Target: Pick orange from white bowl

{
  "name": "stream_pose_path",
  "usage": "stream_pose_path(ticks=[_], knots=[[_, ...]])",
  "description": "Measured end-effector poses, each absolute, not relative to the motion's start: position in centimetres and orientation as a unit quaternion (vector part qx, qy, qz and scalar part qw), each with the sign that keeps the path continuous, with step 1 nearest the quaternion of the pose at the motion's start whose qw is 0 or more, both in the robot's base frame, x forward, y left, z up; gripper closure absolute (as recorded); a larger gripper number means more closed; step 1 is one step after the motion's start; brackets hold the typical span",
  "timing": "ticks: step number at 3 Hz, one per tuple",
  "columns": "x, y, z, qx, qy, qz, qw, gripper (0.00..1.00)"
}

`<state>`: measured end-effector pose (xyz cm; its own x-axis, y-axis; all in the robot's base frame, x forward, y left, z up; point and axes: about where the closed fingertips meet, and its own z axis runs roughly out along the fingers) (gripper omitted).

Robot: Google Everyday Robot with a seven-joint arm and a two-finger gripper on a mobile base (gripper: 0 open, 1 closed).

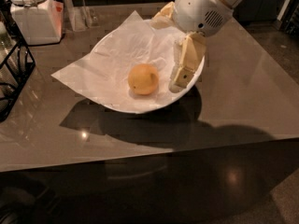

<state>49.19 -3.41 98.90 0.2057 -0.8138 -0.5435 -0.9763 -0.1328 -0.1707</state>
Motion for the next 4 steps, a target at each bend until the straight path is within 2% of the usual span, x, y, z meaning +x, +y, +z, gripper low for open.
stream_pose_path(ticks=[2,3,4], knots=[[53.5,-0.1,99.5,-0.731,0.574,0.194,0.312,0.00],[53.6,-0.1,99.5,-0.731,0.574,0.195,0.313,0.00],[53.6,-0.1,99.5,-0.731,0.574,0.195,0.313,0.19]])
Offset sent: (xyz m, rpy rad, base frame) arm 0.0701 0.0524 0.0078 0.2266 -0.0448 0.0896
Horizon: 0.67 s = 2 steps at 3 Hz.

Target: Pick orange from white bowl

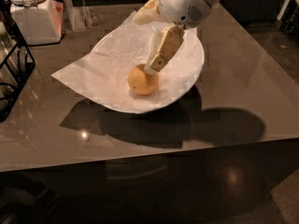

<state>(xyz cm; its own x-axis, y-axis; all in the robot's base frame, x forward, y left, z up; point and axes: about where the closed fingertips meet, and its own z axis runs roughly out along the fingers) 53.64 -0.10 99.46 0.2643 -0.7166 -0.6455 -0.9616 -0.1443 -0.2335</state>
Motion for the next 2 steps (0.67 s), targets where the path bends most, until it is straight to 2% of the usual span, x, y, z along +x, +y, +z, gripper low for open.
stream_pose_path(ticks=[1,2], knots=[[54.0,0.5,98.5,-0.725,0.571,0.213,0.320,0.24],[54.8,1.6,95.9,-0.724,0.568,0.251,0.301,0.23]])
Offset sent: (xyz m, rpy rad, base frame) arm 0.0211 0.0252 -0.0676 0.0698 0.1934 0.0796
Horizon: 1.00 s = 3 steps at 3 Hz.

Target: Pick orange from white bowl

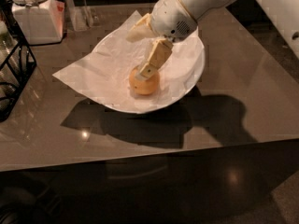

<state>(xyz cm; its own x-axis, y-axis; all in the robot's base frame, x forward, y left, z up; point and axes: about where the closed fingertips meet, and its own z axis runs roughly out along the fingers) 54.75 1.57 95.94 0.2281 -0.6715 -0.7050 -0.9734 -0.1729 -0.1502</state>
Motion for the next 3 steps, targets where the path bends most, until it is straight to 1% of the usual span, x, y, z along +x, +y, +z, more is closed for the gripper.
stream_pose_path(ticks=[1,2,3], knots=[[55.4,2.2,93.2,-0.718,0.571,0.284,0.279,0.21],[55.8,2.3,91.6,-0.711,0.577,0.301,0.267,0.21],[56.4,1.6,91.0,-0.708,0.589,0.294,0.255,0.19]])
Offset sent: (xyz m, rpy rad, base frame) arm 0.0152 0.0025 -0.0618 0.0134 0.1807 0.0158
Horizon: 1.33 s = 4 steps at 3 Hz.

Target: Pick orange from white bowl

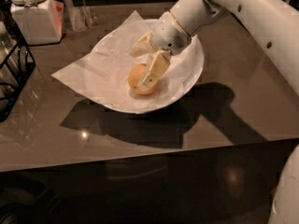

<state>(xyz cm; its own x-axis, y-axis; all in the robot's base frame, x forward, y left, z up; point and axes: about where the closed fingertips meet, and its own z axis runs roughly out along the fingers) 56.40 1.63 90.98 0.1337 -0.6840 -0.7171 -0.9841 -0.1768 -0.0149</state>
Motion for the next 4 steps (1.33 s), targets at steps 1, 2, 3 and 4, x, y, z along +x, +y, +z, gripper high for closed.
stream_pose_path(ticks=[1,2,3,4], knots=[[57.2,0.9,90.9,-0.716,0.604,0.257,0.237,0.18],[57.9,0.2,90.2,-0.716,0.618,0.234,0.228,0.17],[58.2,-0.2,89.2,-0.708,0.628,0.228,0.227,0.18],[58.1,-0.5,88.3,-0.697,0.638,0.233,0.228,0.18]])
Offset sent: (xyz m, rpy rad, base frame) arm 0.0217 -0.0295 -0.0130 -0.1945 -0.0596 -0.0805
